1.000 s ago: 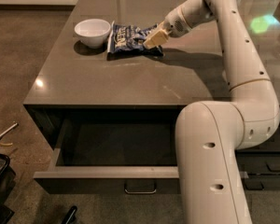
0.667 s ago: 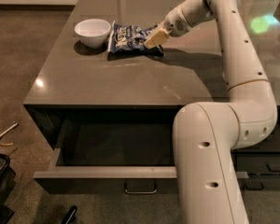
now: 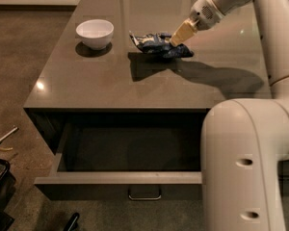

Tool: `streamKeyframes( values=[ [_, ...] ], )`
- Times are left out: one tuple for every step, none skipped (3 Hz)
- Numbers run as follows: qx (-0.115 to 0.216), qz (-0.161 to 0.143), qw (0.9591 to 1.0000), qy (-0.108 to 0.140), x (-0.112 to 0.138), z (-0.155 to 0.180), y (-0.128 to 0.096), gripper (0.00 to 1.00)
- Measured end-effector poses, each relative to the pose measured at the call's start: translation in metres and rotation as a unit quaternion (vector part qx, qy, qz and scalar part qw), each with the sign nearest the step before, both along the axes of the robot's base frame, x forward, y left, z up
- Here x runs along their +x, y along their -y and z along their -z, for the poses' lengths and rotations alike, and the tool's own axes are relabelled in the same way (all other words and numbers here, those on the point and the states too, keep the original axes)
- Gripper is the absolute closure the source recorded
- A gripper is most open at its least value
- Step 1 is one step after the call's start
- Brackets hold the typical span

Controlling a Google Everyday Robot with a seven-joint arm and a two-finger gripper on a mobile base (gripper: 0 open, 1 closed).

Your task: Place blue chip bag into top drawer

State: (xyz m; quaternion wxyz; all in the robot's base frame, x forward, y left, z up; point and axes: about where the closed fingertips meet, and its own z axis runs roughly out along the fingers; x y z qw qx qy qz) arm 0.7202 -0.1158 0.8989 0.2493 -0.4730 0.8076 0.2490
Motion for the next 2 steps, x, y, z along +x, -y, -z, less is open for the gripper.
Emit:
streamKeyframes(
  values=[
    [0.008, 0.047, 0.9988, 0.003, -0.037, -0.050, 0.022, 1.00],
    [0.036, 0.096, 0.9929, 0.060, -0.083, -0.112, 0.049, 1.00]
  ],
)
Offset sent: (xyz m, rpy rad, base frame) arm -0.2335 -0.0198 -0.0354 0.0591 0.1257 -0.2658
